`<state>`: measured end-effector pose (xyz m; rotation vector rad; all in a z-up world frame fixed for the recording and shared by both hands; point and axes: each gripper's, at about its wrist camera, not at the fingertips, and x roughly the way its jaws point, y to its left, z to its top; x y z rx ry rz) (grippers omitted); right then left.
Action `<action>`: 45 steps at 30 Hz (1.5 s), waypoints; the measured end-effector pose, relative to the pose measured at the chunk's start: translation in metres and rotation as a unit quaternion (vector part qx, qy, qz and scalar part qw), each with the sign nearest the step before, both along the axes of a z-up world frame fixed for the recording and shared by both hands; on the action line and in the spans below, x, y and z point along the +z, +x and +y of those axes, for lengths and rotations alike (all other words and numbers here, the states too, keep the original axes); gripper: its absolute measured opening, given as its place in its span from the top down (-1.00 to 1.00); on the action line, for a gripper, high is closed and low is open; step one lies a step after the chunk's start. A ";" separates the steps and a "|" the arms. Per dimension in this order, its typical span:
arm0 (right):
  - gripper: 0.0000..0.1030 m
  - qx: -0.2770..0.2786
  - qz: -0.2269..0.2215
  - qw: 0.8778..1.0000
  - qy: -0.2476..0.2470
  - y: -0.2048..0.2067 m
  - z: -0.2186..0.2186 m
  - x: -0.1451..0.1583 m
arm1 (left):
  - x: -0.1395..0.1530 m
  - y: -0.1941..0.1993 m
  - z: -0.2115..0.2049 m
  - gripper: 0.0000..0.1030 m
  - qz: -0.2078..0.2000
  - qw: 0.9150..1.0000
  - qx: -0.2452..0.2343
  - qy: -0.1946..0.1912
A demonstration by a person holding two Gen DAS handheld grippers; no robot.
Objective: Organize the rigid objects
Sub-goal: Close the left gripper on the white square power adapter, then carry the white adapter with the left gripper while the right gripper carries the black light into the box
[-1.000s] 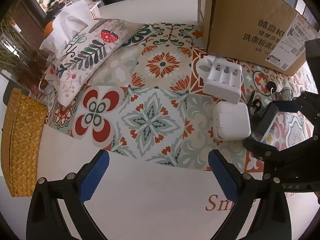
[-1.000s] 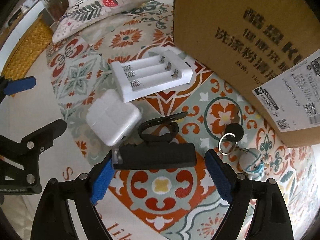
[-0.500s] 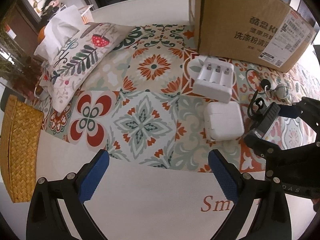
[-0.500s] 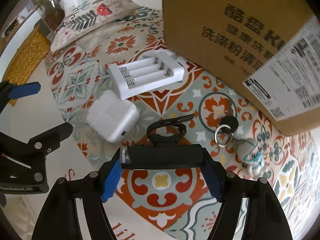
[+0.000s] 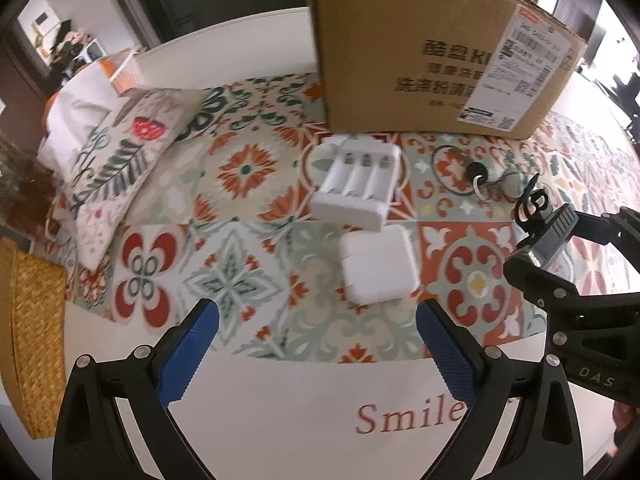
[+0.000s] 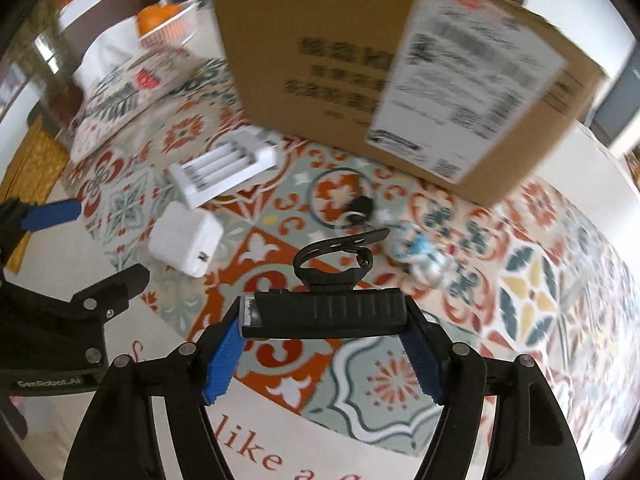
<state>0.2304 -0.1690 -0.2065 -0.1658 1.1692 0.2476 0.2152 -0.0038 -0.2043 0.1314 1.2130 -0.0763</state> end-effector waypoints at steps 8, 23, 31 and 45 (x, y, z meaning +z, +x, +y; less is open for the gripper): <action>-0.41 -0.085 -0.017 0.996 0.002 -0.006 -0.025 0.008 | -0.011 0.015 -0.015 -0.84 0.014 0.999 -0.018 -0.034; -0.41 -0.125 -0.021 0.992 -0.002 -0.003 -0.028 0.004 | -0.039 0.039 -0.028 -0.19 0.043 0.997 -0.021 -0.056; -0.41 -0.128 -0.023 0.991 0.003 -0.003 -0.026 0.002 | -0.034 0.038 -0.023 0.08 0.036 0.997 -0.019 -0.067; -0.41 -0.134 -0.037 0.990 0.022 -0.024 -0.018 0.018 | -0.014 -0.002 -0.004 0.08 0.021 0.995 -0.024 -0.097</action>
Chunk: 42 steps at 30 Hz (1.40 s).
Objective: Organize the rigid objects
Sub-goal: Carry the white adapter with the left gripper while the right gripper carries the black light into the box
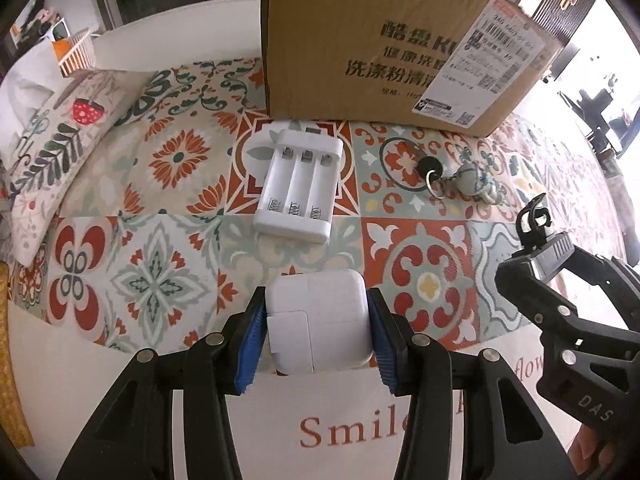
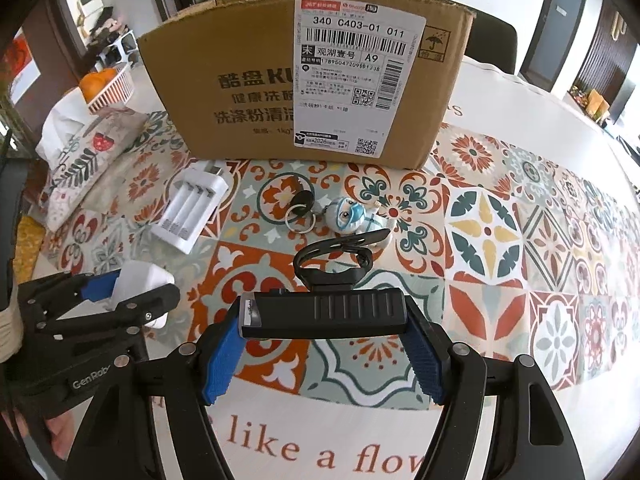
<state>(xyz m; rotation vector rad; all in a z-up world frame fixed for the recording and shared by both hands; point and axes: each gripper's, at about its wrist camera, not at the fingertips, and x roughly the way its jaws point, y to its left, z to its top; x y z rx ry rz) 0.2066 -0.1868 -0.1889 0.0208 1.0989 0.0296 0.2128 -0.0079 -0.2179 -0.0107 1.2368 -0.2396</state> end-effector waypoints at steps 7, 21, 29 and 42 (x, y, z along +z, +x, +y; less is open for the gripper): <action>-0.41 -0.006 -0.018 1.000 0.005 -0.011 0.000 0.016 | 0.032 -0.006 0.004 0.08 -0.039 0.999 -0.011 0.002; -0.41 -0.012 -0.095 0.995 0.002 -0.023 0.001 0.081 | 0.109 -0.012 0.006 0.08 -0.122 0.992 -0.028 -0.015; -0.41 -0.010 -0.137 0.991 -0.001 -0.023 0.001 0.116 | 0.143 -0.009 0.005 0.08 -0.166 0.985 -0.034 -0.019; -0.41 -0.004 -0.198 0.980 0.003 -0.004 -0.001 0.161 | 0.190 0.015 0.000 0.08 -0.225 0.973 -0.040 -0.023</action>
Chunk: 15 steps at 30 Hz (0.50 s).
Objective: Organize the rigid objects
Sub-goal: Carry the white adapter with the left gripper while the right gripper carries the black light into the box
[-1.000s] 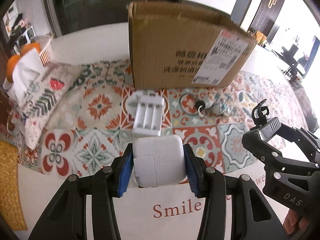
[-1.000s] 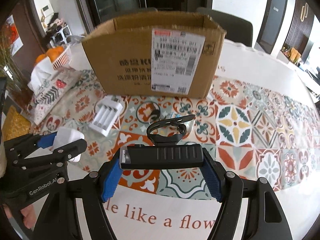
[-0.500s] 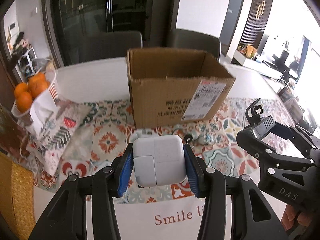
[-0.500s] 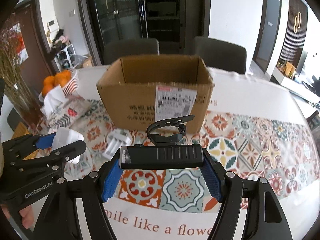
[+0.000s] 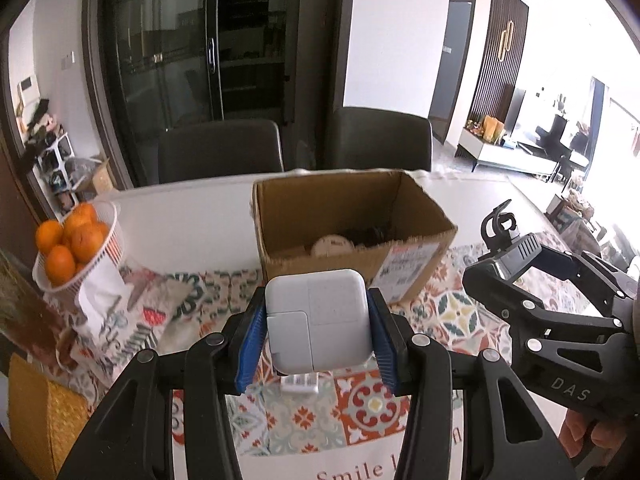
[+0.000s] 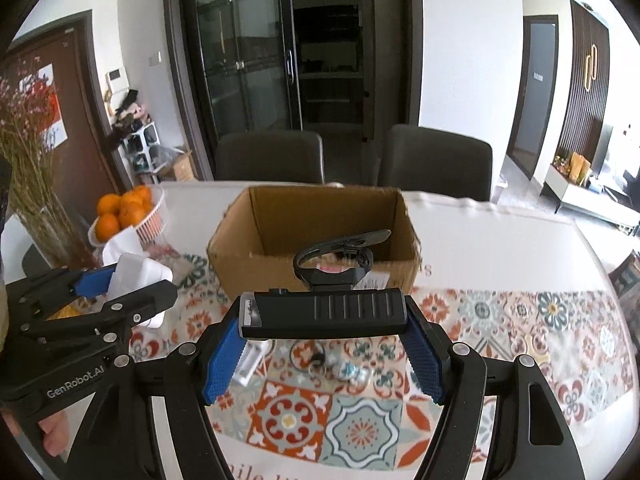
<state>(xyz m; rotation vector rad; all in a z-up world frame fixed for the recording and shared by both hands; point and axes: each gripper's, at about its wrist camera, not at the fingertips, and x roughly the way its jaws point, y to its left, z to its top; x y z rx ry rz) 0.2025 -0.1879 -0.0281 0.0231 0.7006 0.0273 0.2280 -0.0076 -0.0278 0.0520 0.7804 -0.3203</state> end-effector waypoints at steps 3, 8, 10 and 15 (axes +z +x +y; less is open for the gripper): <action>-0.41 -0.001 -0.008 1.000 0.001 0.008 0.000 0.005 | 0.007 0.010 -0.002 0.08 -0.012 1.000 -0.001 0.001; -0.41 -0.003 -0.017 1.000 0.000 0.023 -0.005 0.011 | 0.015 0.027 -0.007 0.08 -0.029 1.000 -0.005 0.007; -0.41 -0.003 -0.021 1.000 -0.001 0.030 -0.007 0.012 | 0.016 0.033 -0.009 0.08 -0.031 0.999 -0.007 0.008; -0.41 -0.004 -0.019 1.000 -0.001 0.050 -0.013 0.013 | 0.015 0.051 -0.013 0.08 -0.029 1.000 -0.009 0.007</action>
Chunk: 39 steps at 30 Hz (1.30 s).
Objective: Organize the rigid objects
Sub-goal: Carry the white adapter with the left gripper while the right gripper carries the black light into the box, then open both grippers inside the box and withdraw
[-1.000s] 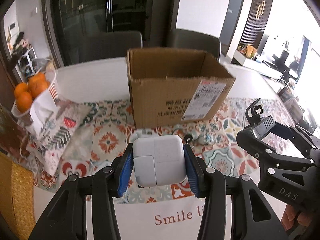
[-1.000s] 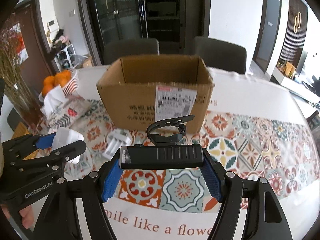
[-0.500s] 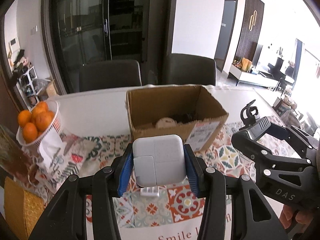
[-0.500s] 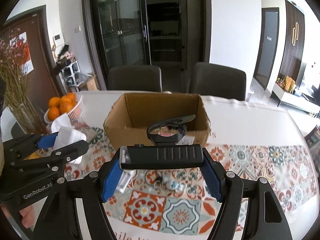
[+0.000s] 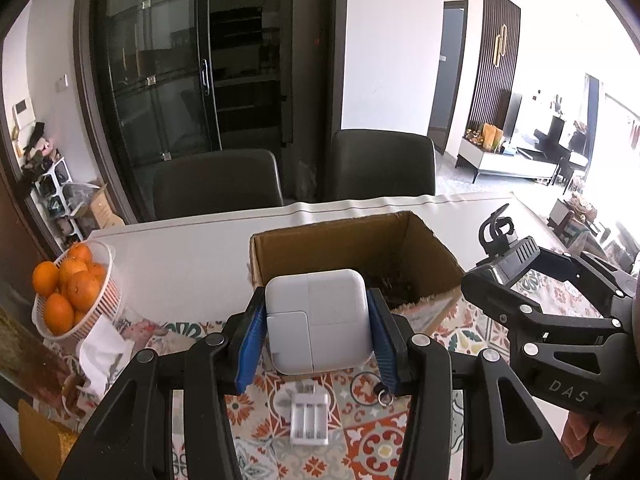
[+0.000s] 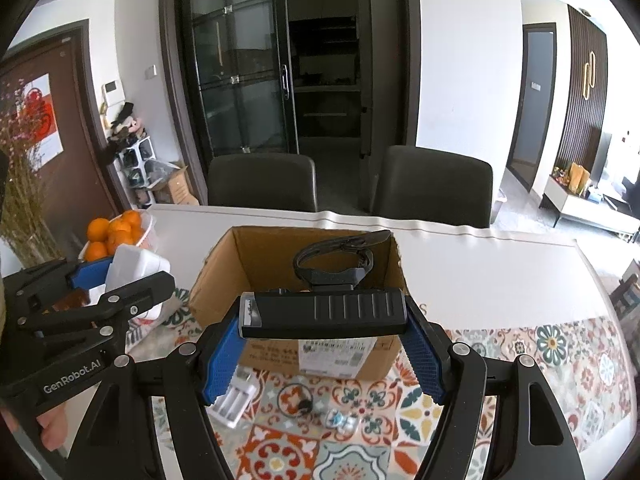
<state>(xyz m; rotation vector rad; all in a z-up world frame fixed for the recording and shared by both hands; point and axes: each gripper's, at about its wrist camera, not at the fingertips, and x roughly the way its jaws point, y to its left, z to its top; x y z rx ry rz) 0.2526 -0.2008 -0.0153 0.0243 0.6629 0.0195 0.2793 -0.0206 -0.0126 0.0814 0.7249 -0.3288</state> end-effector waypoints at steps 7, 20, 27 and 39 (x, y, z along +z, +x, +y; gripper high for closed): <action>-0.41 0.007 0.011 1.000 -0.005 0.027 -0.004 -0.003 | -0.010 0.030 -0.004 0.08 0.025 1.000 -0.002 -0.002; -0.41 0.018 0.071 0.997 0.004 0.079 -0.017 -0.036 | -0.036 0.079 -0.021 0.08 0.081 0.996 -0.005 0.021; -0.41 0.016 0.101 0.995 0.000 0.096 -0.018 -0.056 | -0.057 0.092 -0.028 0.07 0.106 0.994 -0.002 0.041; -0.43 0.016 0.118 0.993 0.004 0.108 -0.020 -0.070 | -0.056 0.091 -0.020 -0.30 0.091 0.993 0.022 0.066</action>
